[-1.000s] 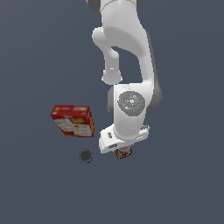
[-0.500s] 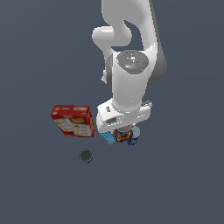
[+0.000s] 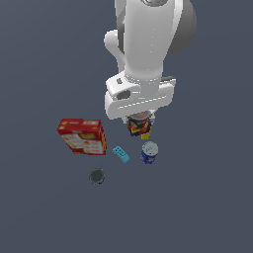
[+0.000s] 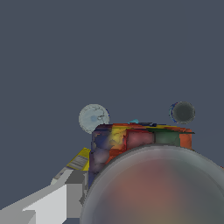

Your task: Pick up a designated object from a clutter of objects.

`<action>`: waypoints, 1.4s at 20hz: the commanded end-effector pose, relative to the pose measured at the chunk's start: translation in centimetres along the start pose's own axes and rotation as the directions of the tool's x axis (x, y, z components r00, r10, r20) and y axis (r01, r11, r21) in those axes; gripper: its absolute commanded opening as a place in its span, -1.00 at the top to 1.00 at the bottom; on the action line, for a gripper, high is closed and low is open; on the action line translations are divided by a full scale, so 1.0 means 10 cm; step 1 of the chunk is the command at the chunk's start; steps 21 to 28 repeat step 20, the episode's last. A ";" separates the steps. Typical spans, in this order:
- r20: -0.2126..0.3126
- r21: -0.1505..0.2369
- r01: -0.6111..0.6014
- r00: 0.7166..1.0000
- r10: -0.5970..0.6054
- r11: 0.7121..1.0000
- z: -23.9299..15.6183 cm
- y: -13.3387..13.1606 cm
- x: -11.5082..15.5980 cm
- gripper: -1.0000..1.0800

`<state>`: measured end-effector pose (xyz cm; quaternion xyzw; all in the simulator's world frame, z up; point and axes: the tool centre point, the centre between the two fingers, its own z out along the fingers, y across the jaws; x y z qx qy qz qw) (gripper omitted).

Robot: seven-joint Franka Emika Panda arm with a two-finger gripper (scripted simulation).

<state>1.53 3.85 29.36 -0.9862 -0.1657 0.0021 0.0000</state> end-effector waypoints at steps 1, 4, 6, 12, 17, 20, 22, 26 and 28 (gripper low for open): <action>-0.003 -0.001 0.000 1.000 0.000 1.000 -0.26 -0.03 -0.12 1.00; -0.003 -0.001 0.000 1.000 0.000 1.000 -0.52 -0.06 -0.24 1.00; -0.003 -0.001 0.000 1.000 0.000 1.000 -0.67 -0.07 -0.32 1.00; -0.004 0.000 0.000 1.000 0.000 1.000 -1.03 -0.11 -0.48 1.00; -0.004 0.000 0.000 1.000 0.000 1.000 -1.17 -0.12 -0.53 1.00; -0.004 0.000 0.000 1.000 0.000 1.000 -1.19 -0.12 -0.54 1.00; -0.004 0.000 0.000 1.000 0.000 1.000 -1.19 -0.12 -0.54 1.00; -0.004 0.000 0.000 1.000 0.000 1.000 -1.19 -0.12 -0.54 1.00; -0.004 0.000 0.000 1.000 0.000 1.000 -1.19 -0.12 -0.54 1.00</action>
